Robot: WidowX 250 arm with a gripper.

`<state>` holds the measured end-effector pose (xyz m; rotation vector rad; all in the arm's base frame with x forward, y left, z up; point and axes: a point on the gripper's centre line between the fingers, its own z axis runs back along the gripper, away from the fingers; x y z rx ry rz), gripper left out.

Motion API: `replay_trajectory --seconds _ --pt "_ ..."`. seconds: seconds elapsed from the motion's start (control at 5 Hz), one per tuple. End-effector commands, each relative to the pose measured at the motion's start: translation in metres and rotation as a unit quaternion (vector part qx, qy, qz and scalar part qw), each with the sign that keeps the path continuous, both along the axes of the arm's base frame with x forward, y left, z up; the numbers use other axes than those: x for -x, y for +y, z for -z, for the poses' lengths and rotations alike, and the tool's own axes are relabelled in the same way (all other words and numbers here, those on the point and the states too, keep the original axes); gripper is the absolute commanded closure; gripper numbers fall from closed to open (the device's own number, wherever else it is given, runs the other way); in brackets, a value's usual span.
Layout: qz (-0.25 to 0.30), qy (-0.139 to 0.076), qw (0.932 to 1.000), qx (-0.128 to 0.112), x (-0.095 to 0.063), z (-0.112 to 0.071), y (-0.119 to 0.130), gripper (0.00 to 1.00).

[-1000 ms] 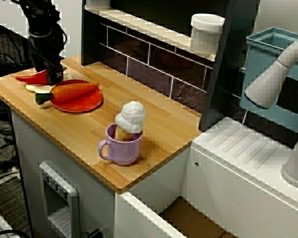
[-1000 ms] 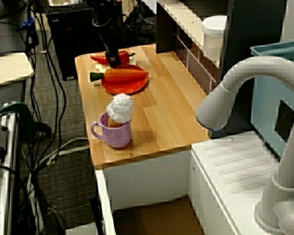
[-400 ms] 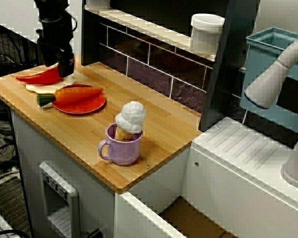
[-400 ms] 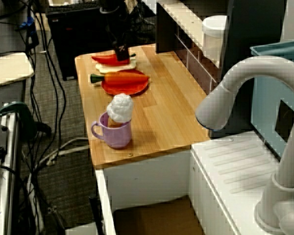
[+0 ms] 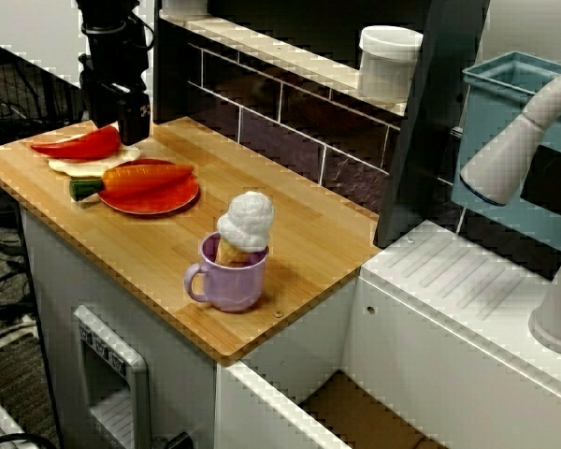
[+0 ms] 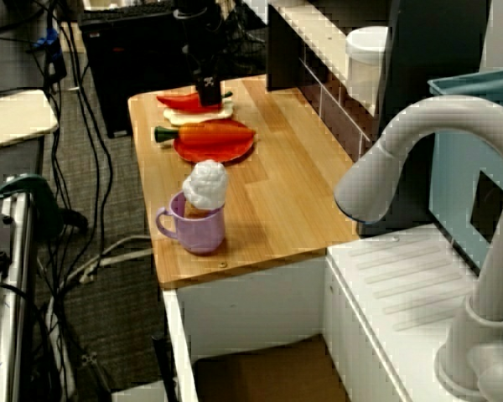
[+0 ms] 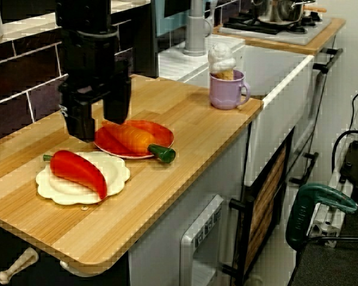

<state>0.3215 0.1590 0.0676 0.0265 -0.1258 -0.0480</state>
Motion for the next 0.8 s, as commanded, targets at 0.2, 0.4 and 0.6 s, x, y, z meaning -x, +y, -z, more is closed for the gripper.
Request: replay_trajectory --seconds 0.2,0.4,0.6 --pt "0.056 -0.038 0.9975 -0.02 0.0153 -0.0267 -0.028 0.0" --pt "0.055 -0.038 0.9975 -0.023 0.0162 -0.026 -0.0293 0.0" --pt "0.056 -0.041 0.9972 -0.028 0.0157 -0.0222 -0.0295 0.0"
